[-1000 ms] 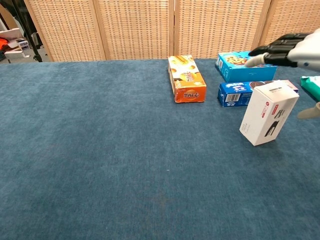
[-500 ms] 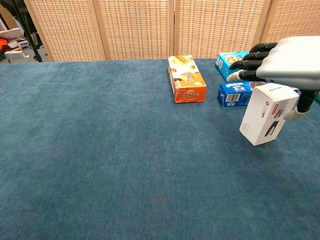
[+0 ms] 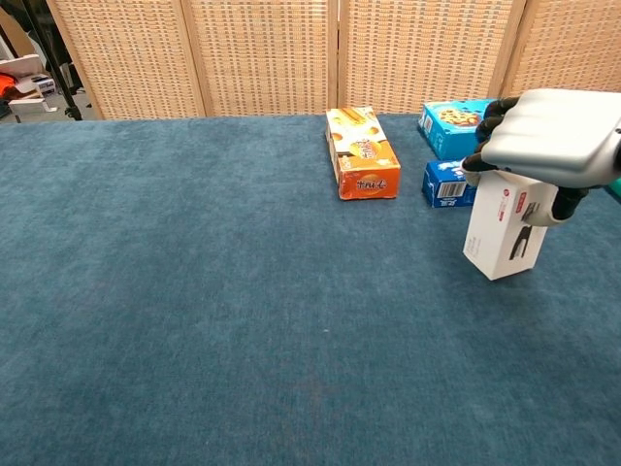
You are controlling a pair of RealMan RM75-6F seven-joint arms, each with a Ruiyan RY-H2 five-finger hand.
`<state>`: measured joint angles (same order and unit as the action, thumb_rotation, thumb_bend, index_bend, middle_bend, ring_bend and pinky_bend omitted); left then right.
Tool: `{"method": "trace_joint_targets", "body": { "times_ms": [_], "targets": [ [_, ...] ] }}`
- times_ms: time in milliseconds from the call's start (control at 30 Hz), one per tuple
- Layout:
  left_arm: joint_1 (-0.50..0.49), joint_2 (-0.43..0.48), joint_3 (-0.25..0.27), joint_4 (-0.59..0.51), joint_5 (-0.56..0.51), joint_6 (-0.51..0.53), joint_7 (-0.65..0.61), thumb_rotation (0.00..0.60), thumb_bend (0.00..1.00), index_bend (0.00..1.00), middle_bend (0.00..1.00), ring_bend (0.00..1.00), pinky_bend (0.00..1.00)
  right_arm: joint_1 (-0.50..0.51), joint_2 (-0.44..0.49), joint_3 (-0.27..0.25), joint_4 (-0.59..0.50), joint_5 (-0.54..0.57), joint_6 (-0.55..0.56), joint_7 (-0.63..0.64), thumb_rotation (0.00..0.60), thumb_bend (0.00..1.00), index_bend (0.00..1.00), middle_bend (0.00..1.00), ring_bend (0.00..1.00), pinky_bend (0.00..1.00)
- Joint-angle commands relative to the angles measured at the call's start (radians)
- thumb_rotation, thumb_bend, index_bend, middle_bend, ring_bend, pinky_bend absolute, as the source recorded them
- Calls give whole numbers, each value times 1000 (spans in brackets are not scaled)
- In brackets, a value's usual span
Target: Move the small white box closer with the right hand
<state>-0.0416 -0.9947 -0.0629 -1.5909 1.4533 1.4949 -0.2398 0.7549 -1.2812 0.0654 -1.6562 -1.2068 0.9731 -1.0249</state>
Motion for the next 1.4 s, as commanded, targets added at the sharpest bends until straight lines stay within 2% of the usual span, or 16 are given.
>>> {"method": "trace_joint_targets", "body": {
  "times_ms": [33, 200, 367, 500, 633, 733, 833, 967, 1233, 1300, 1400],
  "targets": [
    [-1, 0, 0, -1, 0, -1, 1, 600, 0, 0, 0, 0, 0, 0, -22, -9, 53, -69, 4, 93, 600, 521, 467, 500, 312, 208],
    [-1, 0, -1, 0, -2, -2, 0, 600, 0, 0, 0, 0, 0, -5, -27, -19, 96, -167, 28, 215, 600, 577, 487, 518, 326, 221],
    [-1, 0, 1, -1, 2, -2, 1, 600, 0, 0, 0, 0, 0, -31, -8, 3, 68, -212, 91, 400, 600, 667, 490, 522, 329, 221],
    [1, 1, 2, -2, 7, 3, -2, 600, 0, 0, 0, 0, 0, -68, 12, 22, 51, -213, 123, 673, 600, 706, 490, 522, 329, 229],
    [2, 4, 7, -4, 18, 7, -8, 600, 0, 0, 0, 0, 0, -111, 9, 27, 60, -164, 110, 933, 600, 757, 492, 525, 329, 229],
    [2, 3, 9, -4, 23, 6, -4, 600, 0, 0, 0, 0, 0, -138, -13, 27, 96, -144, 104, 1091, 600, 791, 495, 528, 329, 229],
    [-2, 1, 12, -9, 28, 1, 4, 600, 0, 0, 0, 0, 0, -167, -64, 16, 172, -103, 45, 1303, 600, 809, 495, 528, 329, 229],
    [-4, 1, 13, -10, 26, -4, 7, 600, 0, 0, 0, 0, 0, -173, -97, 15, 236, -124, 28, 1404, 600, 827, 501, 528, 329, 229],
    [-7, -1, 12, -11, 20, -11, 13, 600, 0, 0, 0, 0, 0, -183, -160, 9, 361, -167, 31, 1494, 600, 827, 502, 517, 325, 229],
    [-7, -1, 13, -12, 20, -12, 15, 600, 0, 0, 0, 0, 0, -187, -177, 7, 393, -179, 41, 1508, 600, 827, 502, 478, 299, 229],
    [-7, -1, 13, -13, 20, -11, 17, 600, 0, 0, 0, 0, 0, -191, -193, -6, 440, -209, 53, 1525, 600, 827, 434, 299, 151, 200]
  ]
}}
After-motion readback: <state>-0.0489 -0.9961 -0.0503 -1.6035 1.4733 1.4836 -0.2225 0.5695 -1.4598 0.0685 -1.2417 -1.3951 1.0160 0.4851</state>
